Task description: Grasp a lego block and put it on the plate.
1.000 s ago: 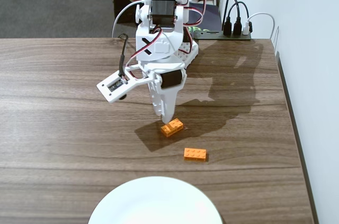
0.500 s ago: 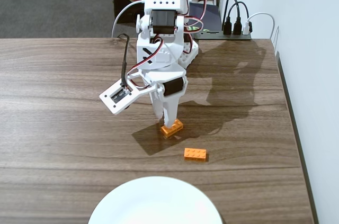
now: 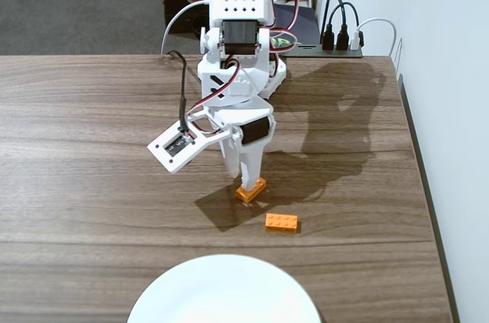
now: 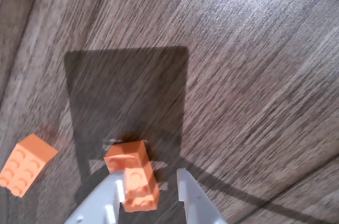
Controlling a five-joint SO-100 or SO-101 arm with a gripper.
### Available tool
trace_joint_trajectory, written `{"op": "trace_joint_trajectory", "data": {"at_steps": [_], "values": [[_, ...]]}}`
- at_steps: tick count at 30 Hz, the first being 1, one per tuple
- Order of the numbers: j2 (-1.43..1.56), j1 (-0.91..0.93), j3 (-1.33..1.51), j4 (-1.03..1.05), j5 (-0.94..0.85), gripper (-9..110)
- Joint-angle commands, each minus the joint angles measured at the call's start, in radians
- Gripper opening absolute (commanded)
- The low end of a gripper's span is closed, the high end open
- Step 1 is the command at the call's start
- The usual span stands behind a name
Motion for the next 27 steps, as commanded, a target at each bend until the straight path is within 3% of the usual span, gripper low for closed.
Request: {"op": "trace_joint_trajectory", "data": {"at_steps": [1, 27], "values": [[0.032, -0.018, -0.046, -0.008, 0.017, 13], [-0.028, -0.058, -0.100, 0.046, -0.028, 12]]}}
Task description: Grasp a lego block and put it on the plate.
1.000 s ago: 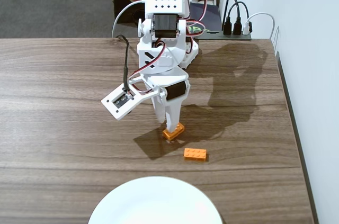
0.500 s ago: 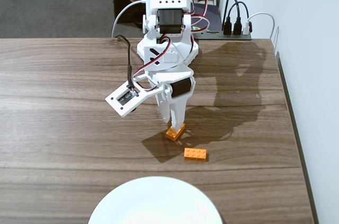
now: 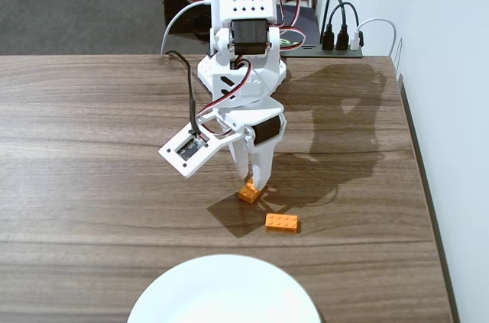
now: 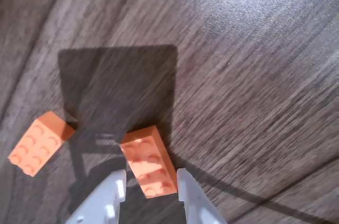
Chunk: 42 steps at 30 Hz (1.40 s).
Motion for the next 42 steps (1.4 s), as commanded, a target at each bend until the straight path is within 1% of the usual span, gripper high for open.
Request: {"op": "trace_joint_trajectory", "data": {"at_steps": [1, 6, 9, 16, 22, 32, 37, 42], "values": [[-0.002, -0.003, -0.044, 0.006, -0.025, 13], [-0.008, 0.000, -0.049, 0.006, -0.044, 13], [-0.017, -0.002, -0.052, 0.008, -0.058, 16], [-0.064, -0.003, -0.071, 0.000, -0.083, 16], [-0.109, -0.008, -0.089, -0.003, -0.089, 14], [-0.114, -0.009, -0.089, -0.018, -0.086, 4], [-0.089, -0.009, -0.091, -0.012, -0.077, 4], [0.006, 0.003, -0.115, 0.028, -0.060, 4]]}}
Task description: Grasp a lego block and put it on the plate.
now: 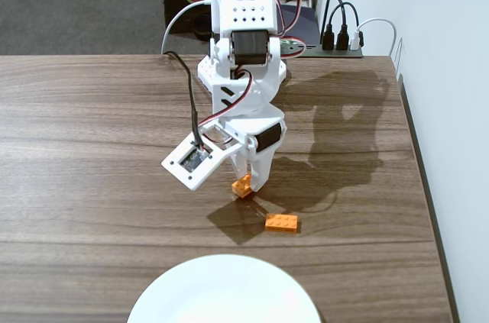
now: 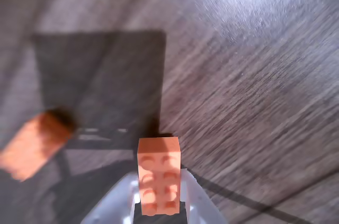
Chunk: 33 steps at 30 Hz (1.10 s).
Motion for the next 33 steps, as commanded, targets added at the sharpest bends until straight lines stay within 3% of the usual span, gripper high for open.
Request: {"op": "trace_joint_trajectory", "data": {"at_steps": [1, 13, 33], "values": [[0.087, 0.008, -0.058, 0.015, 0.009, 4], [0.132, 0.101, -0.267, -0.020, 0.043, 4], [-0.408, 0.133, -0.784, -0.097, 0.149, 4]]}}
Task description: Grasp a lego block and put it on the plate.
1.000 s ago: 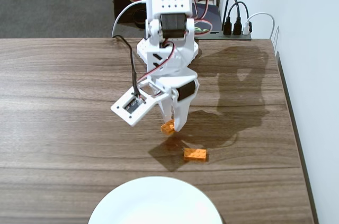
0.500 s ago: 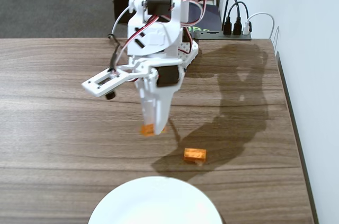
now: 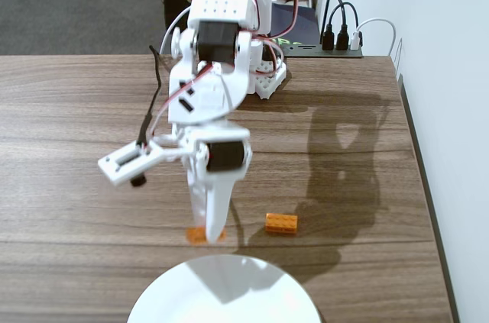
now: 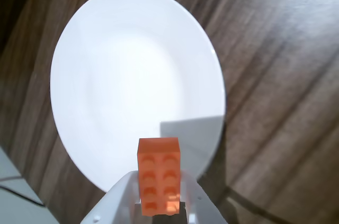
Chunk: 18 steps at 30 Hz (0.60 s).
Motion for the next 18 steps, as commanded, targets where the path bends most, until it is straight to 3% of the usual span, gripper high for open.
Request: {"op": "trace_joint_trajectory", "data": {"at_steps": [1, 18], "values": [[-0.054, -0.012, -0.104, -0.006, 0.025, 4], [-0.314, -0.032, -0.262, 0.009, 0.150, 4]]}}
